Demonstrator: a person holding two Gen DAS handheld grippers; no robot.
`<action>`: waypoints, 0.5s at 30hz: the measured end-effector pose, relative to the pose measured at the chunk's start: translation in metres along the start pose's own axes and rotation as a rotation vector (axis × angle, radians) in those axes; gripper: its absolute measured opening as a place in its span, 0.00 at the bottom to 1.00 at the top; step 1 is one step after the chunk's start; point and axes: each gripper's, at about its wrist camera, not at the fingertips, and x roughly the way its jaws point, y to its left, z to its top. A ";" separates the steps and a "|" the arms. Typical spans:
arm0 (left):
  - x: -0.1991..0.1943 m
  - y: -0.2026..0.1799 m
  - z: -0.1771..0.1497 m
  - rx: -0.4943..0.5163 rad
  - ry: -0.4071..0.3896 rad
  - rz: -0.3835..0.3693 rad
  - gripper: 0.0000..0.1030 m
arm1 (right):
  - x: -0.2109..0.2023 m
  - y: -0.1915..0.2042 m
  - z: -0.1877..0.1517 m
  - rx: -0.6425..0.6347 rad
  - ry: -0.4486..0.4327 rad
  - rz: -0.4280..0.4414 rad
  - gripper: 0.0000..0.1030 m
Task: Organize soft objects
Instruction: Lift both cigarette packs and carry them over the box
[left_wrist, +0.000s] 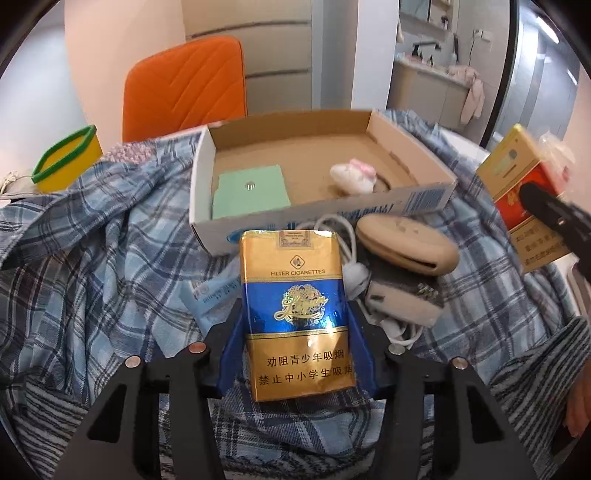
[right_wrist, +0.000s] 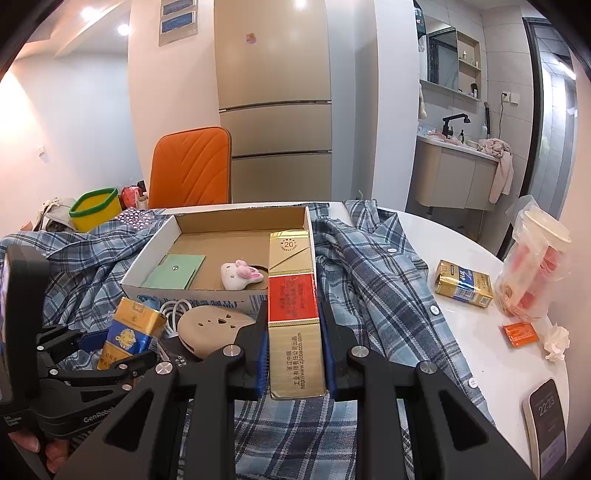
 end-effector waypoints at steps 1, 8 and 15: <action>-0.006 0.000 -0.001 -0.001 -0.028 -0.002 0.49 | -0.002 0.000 0.000 0.000 -0.011 0.003 0.24; -0.064 -0.008 -0.010 0.035 -0.335 -0.018 0.49 | -0.021 0.005 0.002 -0.017 -0.112 0.045 0.24; -0.102 -0.007 -0.018 0.024 -0.581 0.009 0.49 | -0.042 0.015 0.001 -0.053 -0.211 0.096 0.24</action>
